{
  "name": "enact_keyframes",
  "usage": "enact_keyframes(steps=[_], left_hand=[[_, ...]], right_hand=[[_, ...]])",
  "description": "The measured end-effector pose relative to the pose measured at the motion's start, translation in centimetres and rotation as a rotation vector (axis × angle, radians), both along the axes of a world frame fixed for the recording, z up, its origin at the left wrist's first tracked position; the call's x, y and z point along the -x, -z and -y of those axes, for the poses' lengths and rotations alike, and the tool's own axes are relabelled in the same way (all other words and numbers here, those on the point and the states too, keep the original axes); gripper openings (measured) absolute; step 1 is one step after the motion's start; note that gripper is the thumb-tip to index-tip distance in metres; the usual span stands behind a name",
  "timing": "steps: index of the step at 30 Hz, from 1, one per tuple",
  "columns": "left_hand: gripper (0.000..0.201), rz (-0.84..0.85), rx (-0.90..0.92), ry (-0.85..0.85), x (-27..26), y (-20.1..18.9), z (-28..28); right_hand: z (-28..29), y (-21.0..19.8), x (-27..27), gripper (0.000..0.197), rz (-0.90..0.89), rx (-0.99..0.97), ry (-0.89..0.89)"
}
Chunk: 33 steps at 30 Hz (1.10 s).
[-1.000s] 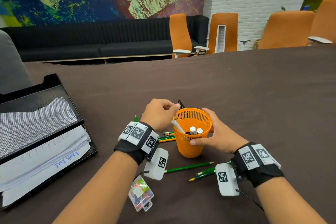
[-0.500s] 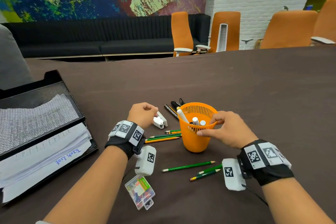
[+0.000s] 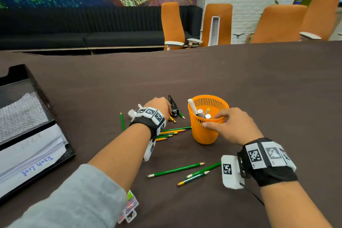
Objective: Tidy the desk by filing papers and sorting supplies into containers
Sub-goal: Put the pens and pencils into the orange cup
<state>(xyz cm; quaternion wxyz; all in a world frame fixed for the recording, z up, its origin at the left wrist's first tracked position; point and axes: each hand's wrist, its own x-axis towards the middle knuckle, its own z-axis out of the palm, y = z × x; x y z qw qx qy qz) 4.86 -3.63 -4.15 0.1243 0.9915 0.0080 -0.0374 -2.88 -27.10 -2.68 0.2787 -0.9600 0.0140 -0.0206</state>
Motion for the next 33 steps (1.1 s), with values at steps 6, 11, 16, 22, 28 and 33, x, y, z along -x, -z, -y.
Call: enact_keyframes(steps=[6, 11, 16, 22, 28, 33], left_hand=[[0.037, -0.064, -0.391, 0.120, -2.0, 1.0, 0.7], [0.021, -0.069, -0.450, 0.159, -2.3, 2.1, 0.6], [0.024, -0.059, -0.588, 0.208, -2.9, 2.6, 0.4], [0.030, 0.213, -0.448, 0.224, -3.5, -0.2, 0.0], [0.029, 0.215, 0.034, 0.230, -1.8, -7.6, 2.5], [0.021, 0.076, -0.012, 0.396, -0.9, -10.5, 6.2]], right_hand=[[0.7, 0.5, -0.6, 0.050, -0.077, 0.008, -0.012], [0.9, 0.8, -0.9, 0.044, -0.089, -0.005, -0.043], [0.8, 0.9, -0.7, 0.043, -0.082, 0.001, -0.050], [0.4, 0.9, -0.6, 0.046, -0.102, 0.021, -0.039], [0.1, 0.7, -0.4, 0.046, -0.113, 0.036, -0.039], [0.0, 0.3, -0.2, 0.051, -0.134, 0.050, -0.029]])
